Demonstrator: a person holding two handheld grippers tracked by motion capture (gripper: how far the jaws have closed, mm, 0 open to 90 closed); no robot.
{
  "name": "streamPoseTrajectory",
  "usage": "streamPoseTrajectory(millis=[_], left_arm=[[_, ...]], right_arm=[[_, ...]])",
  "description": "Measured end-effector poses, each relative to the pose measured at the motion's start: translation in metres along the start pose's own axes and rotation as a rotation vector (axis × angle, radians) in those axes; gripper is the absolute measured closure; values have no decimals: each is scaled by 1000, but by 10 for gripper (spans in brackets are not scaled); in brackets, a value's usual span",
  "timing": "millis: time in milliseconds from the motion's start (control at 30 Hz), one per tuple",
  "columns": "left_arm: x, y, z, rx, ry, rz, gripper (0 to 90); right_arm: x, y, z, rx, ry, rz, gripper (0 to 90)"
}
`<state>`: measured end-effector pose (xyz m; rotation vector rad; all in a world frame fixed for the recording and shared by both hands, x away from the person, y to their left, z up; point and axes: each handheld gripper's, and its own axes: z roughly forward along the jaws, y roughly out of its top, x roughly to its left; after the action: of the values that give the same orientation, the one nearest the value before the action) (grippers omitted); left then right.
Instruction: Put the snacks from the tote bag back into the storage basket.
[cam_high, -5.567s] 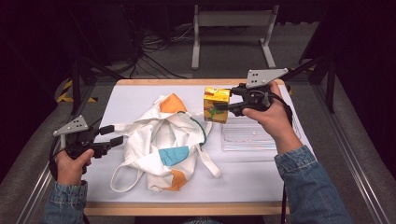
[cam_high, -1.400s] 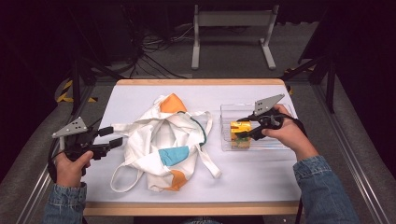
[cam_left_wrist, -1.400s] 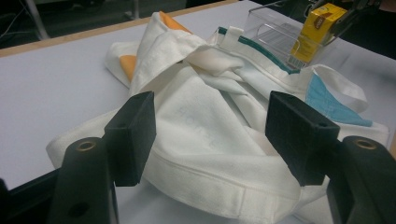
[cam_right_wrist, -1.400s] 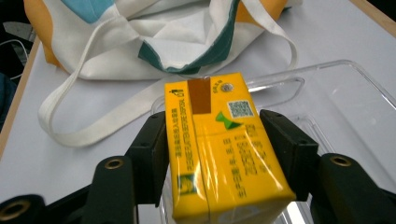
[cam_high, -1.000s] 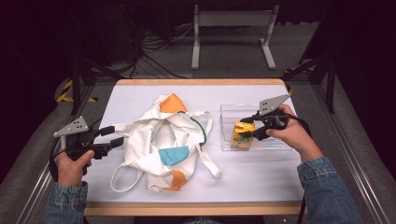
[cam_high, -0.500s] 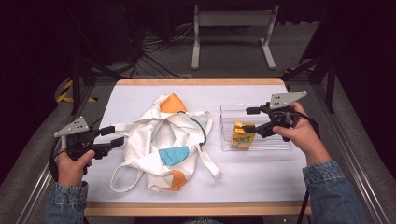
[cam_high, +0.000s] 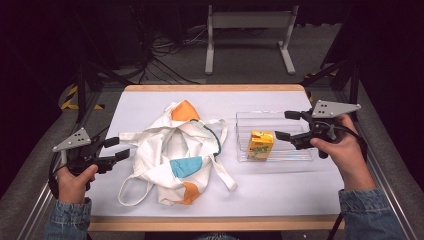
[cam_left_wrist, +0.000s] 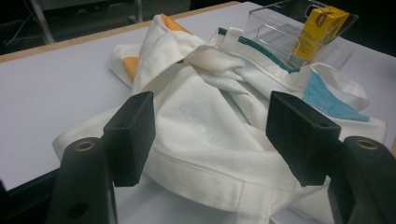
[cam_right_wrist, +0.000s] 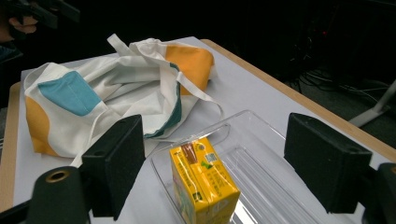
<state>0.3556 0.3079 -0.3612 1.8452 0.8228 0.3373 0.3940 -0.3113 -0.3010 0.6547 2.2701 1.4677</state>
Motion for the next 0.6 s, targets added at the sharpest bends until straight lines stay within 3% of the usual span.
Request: streamPoseTrajectory(millis=[333,600], left_arm=[[-4,-9,-8,-17,7,30,331],[-5,-20,-14,-31,12,28,326]], right_arm=[[8,-18,-34,-34,-108,20,190],[11,-45,-46,-50,-124,58,185]])
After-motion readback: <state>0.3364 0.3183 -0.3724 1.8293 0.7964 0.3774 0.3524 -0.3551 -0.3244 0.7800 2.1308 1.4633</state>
